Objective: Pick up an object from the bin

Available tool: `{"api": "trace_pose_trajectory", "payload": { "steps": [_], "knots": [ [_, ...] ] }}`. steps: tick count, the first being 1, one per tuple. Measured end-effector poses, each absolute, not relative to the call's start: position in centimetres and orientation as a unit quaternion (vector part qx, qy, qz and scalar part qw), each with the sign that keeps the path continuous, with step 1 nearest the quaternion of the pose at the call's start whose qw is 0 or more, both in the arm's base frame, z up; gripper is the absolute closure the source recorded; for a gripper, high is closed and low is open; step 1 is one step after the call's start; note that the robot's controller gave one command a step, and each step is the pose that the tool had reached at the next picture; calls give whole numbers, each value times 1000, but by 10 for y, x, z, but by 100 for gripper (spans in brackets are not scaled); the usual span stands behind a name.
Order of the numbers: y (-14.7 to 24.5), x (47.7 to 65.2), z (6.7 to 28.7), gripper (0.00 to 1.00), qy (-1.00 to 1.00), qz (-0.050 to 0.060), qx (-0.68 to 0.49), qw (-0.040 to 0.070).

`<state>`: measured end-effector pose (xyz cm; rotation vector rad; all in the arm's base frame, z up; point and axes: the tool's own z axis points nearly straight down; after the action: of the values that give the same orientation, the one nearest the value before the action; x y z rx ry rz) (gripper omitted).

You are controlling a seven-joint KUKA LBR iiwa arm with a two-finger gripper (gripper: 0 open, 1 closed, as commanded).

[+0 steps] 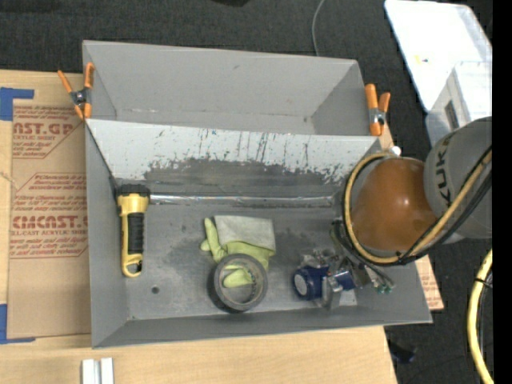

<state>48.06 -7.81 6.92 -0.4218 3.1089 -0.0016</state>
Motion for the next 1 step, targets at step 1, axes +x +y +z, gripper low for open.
{"api": "trace_pose_trajectory", "payload": {
  "steps": [1],
  "knots": [
    [-78, 481, 69, 100, 991, -1, -134, 2]
  ]
}}
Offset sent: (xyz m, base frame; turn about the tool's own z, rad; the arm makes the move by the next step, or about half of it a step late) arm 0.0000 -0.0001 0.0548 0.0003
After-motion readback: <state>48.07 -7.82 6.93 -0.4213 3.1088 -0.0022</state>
